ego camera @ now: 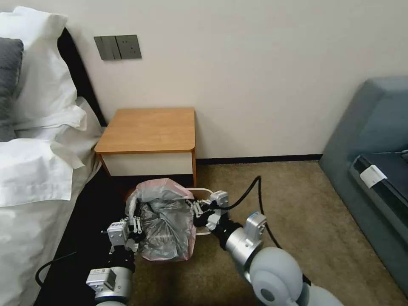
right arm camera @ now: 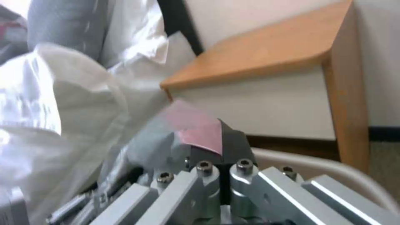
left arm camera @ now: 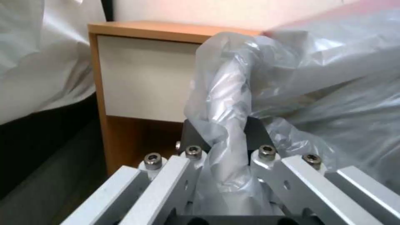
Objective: Pick up the garbage bag from the table and place it over the trash can.
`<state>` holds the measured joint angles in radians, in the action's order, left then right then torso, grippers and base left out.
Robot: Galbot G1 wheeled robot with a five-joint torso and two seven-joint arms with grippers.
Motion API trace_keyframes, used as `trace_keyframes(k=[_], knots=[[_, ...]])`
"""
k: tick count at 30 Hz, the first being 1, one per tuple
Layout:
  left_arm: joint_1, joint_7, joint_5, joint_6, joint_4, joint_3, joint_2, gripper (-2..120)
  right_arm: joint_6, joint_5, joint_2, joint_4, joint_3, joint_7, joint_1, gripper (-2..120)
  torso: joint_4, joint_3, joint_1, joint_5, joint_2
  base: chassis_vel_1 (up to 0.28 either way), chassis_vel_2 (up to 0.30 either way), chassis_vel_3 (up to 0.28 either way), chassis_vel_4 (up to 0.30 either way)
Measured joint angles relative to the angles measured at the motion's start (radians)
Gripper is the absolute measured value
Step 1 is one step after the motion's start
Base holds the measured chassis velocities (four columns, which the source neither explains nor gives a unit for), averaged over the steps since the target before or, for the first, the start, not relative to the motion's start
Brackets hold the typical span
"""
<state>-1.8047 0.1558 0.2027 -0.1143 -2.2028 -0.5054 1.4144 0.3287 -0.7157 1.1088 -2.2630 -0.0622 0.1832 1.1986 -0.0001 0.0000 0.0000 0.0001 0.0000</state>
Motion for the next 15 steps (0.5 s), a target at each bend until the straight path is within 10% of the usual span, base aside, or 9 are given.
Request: trace_keyframes(k=[15], knots=[[0.000, -0.062, 0.011, -0.033, 0.001, 0.009, 0.009, 8, 0.066, -0.190, -0.103, 0.059, 0.053, 0.044, -0.192, 0, 0.0000, 0.000, 0.000, 0.0000, 0.000, 0.000, 0.000, 0.000, 0.000]])
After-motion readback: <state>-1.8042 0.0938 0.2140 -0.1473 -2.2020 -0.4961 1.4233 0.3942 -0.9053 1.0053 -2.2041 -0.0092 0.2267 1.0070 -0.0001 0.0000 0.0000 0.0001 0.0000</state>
